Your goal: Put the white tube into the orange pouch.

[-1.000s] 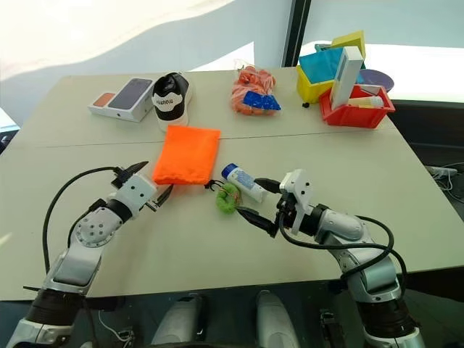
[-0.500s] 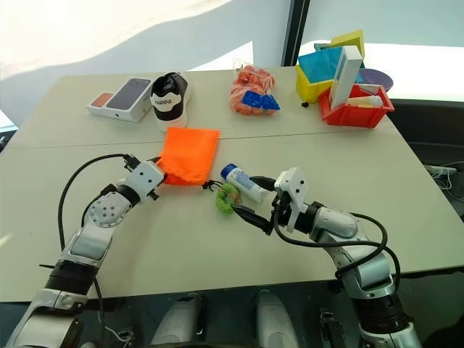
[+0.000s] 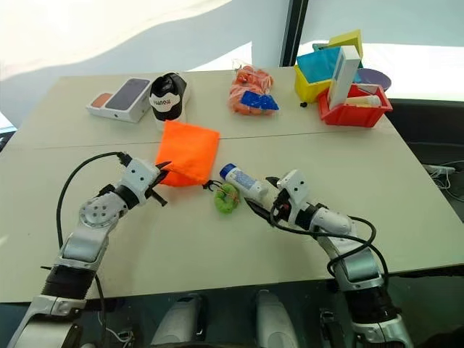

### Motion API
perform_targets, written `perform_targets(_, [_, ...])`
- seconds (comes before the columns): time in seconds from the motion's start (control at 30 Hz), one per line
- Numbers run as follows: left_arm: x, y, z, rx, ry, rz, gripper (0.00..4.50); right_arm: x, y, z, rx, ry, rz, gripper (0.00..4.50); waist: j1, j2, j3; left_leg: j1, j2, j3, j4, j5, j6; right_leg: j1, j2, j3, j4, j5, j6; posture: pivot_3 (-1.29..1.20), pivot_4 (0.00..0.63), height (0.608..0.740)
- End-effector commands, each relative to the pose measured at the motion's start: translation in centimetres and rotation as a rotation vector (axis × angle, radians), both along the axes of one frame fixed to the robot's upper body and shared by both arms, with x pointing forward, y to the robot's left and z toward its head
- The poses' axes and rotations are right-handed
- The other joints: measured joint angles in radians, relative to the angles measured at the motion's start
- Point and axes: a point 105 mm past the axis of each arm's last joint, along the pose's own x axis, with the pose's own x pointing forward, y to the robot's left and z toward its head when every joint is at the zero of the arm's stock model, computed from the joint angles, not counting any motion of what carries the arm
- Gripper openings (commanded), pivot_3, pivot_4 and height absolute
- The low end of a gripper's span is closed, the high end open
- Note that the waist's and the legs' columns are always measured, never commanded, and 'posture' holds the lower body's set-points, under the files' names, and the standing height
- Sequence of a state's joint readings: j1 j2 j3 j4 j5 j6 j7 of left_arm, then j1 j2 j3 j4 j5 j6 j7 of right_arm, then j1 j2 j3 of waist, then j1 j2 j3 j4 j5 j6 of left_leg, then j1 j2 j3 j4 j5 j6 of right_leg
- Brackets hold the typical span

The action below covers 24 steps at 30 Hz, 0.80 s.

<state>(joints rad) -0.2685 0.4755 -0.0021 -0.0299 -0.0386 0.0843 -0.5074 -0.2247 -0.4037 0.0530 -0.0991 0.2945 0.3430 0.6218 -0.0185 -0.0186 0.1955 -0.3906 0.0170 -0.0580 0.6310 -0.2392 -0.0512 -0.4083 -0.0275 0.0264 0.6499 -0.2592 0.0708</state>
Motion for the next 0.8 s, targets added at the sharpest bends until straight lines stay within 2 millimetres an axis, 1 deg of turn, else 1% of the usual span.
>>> perform_targets(0.03, [-1.0,0.3,1.6,-0.054,0.008,-0.011,0.05,0.7,0.2,0.4,0.007,-0.033,-0.018,4.50,0.001,0.000,0.000,0.000,0.000,0.000,0.000,0.000,0.000,0.000,0.000,0.000,0.000,0.000,0.000,0.00,0.150,0.740])
perform_targets(0.27, [-2.5,0.2,1.3,-0.097,0.106,-0.019,0.05,1.6,1.0,-0.1,0.042,-0.013,-0.028,4.50,0.000,0.000,0.000,0.000,0.000,0.000,0.000,0.000,0.000,0.000,0.000,0.000,0.000,0.000,0.000,0.00,0.150,0.740])
perform_targets(0.4, [-2.8,0.4,0.8,-0.087,0.136,-0.017,0.05,1.6,1.0,-0.4,0.041,0.001,-0.023,4.50,0.001,0.000,0.000,0.000,0.000,0.000,0.000,0.000,0.000,0.000,0.000,0.000,0.000,0.000,0.000,0.00,0.150,0.740])
perform_targets(0.47, [-2.7,0.3,0.7,-0.087,0.138,-0.016,0.00,1.5,1.2,-0.5,0.050,0.010,-0.012,3.94,0.001,0.000,0.000,0.000,0.000,0.000,0.000,0.000,0.000,0.000,0.000,0.000,0.000,0.000,0.000,0.00,0.150,0.740])
perform_targets(0.5, [-2.6,0.3,0.8,-0.087,0.138,-0.015,0.00,1.4,1.2,-0.5,0.052,0.012,-0.007,3.59,0.001,0.000,0.000,0.000,0.000,0.000,0.000,0.000,0.000,0.000,0.000,0.000,0.000,0.000,0.000,0.00,0.150,0.740])
perform_targets(0.53, [-2.5,0.3,0.8,-0.087,0.138,-0.015,0.00,1.4,1.3,-0.5,0.054,0.013,-0.003,3.08,0.001,0.000,0.000,0.000,0.000,0.000,0.000,0.000,0.000,0.000,0.000,0.000,0.000,0.000,0.000,0.00,0.150,0.740])
perform_targets(0.57, [-2.5,0.3,0.9,-0.091,0.137,-0.012,0.00,1.4,1.3,-0.5,0.053,0.013,-0.001,2.69,0.001,0.000,0.000,0.000,0.000,0.000,0.000,0.000,0.000,0.000,0.000,0.000,0.000,0.000,0.000,0.00,0.150,0.740])
perform_targets(0.6, [-2.4,0.3,0.9,-0.095,0.135,-0.009,0.00,1.3,1.4,-0.4,0.054,0.015,0.006,2.04,0.001,0.000,0.000,0.000,0.000,0.000,0.000,0.000,0.000,0.000,0.000,0.000,0.000,0.000,0.000,0.00,0.150,0.740])
perform_targets(0.63, [-2.4,0.3,0.9,-0.100,0.134,-0.005,0.00,1.2,1.5,-0.4,0.056,0.017,0.013,1.65,0.001,0.000,0.000,0.000,0.000,0.000,0.000,0.000,0.000,0.000,0.000,0.000,0.000,0.000,0.000,0.00,0.150,0.740])
perform_targets(0.77, [-2.3,0.4,0.9,-0.112,0.135,0.001,0.00,1.0,1.7,-0.2,0.055,0.011,0.027,1.65,0.001,0.000,0.000,0.000,0.000,0.000,0.000,0.000,0.000,0.000,0.000,0.000,0.000,0.000,0.000,0.00,0.150,0.740])
perform_targets(0.8, [-2.3,0.4,0.9,-0.116,0.138,0.002,0.00,1.0,1.5,0.1,0.054,-0.005,0.022,1.65,0.001,0.000,0.000,0.000,0.000,0.000,0.000,0.000,0.000,0.000,0.000,0.000,0.000,0.000,0.000,0.00,0.150,0.740])
